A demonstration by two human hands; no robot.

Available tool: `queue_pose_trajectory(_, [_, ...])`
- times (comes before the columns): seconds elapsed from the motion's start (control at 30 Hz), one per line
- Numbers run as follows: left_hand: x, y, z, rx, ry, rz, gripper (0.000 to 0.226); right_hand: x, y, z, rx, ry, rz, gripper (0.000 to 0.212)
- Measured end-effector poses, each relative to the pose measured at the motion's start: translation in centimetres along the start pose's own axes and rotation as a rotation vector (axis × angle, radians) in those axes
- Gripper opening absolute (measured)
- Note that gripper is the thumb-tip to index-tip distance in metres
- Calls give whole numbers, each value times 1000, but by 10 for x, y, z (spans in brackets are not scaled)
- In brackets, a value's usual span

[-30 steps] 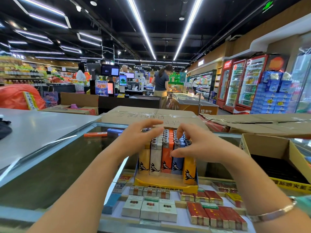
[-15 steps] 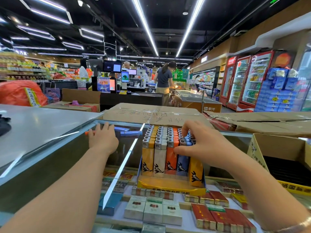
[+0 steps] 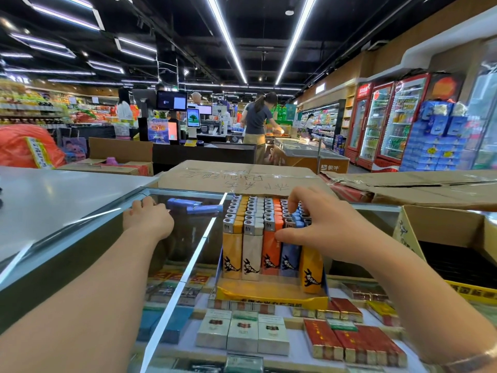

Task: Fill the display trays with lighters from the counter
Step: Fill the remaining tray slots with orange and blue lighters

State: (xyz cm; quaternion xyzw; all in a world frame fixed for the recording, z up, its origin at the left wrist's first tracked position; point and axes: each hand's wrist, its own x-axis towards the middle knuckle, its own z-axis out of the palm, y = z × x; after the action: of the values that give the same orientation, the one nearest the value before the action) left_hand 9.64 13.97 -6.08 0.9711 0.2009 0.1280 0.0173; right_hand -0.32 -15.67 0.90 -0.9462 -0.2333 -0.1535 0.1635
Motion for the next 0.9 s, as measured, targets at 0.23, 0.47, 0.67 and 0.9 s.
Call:
queue_pose_trajectory(0.23, [0,0,0,-55,64,17,42,-1,-2,0,9,-12,10,39])
queue_pose_trajectory(0.47, [0,29,-4,-319,165,179,27,-1,-3,0,3,-12,13,39])
queue_pose_trajectory(0.67, [1,55,1,-107,224,439,38,-3,-4,0,-6,-5,-2,38])
queue_pose_trajectory(0.9, [18,46,2,-142,-25,412,39,-4,-5,1,-10,-3,-6,39])
